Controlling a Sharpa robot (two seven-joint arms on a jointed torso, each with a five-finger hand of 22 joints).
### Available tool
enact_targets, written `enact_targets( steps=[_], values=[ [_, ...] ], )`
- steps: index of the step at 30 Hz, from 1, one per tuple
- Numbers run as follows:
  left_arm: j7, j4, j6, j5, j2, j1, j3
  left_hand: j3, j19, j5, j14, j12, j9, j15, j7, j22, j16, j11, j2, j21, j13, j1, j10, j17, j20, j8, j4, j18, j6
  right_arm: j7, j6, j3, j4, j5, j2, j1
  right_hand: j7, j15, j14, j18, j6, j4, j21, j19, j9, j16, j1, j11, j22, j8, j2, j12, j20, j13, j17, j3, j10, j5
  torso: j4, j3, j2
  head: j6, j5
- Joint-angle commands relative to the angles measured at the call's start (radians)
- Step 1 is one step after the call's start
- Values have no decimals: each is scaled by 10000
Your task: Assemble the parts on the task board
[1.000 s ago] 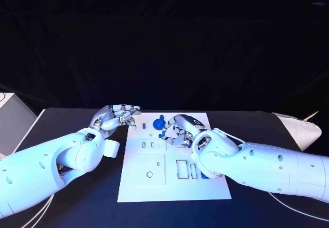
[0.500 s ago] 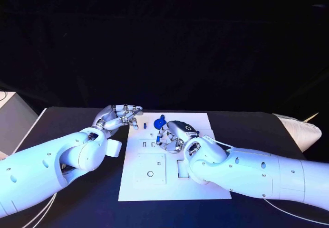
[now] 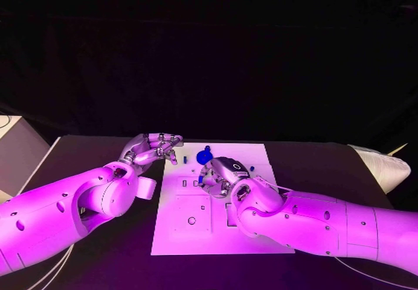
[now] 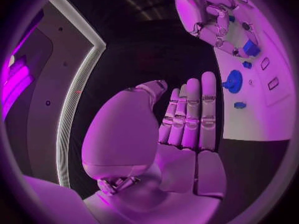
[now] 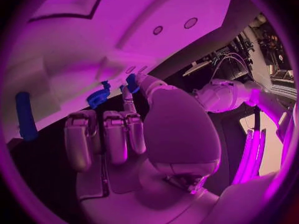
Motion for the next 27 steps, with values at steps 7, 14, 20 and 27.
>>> enact_targets(
  steps=[7,14,20,27],
  values=[
    [21,33,28,-48,2,3,3,67,-89,-42,0,54,9,-36,-49,9,69,-26,4,61,8,-69,32,-15,9,52,-1,155,5,-106,18,-7,-207,-302,114,-41,-37,-45,1042,-115,-28,58,-56,887,12,44,-73,-51,2272,64,-8,22,-55,2635,2634,-8,1043,71,-12,18,-9,-32,8],
    [16,35,35,-48,0,3,3,67,-89,-42,0,54,9,-36,-49,9,69,-26,4,61,8,-69,32,-15,9,52,-1,155,5,-94,54,-17,-392,-310,219,-70,-31,-41,1042,-114,-40,62,-59,886,11,44,-88,-47,2268,64,-21,22,-53,2635,2634,-12,1043,76,-10,20,-1,-49,20],
    [10,39,47,-48,1,3,3,68,-94,-44,4,57,17,-45,-55,17,77,-33,-3,80,10,-80,37,-18,2,60,0,156,5,-78,77,-27,-512,-337,318,-106,-24,-34,1042,-111,-58,63,-68,882,10,44,-103,-42,2260,62,-38,22,-48,2635,2634,-15,1043,80,-7,19,3,-61,31],
    [-2,33,59,-49,-6,3,3,68,-94,-44,4,57,17,-45,-55,17,77,-33,-3,80,10,-80,37,-18,2,60,0,156,5,-58,171,-44,-617,-376,385,-142,-13,-23,1042,-112,-80,67,-67,883,9,44,-132,-32,2261,62,-69,22,-39,2635,2634,-27,1043,67,-11,15,-6,-61,35]
  ],
)
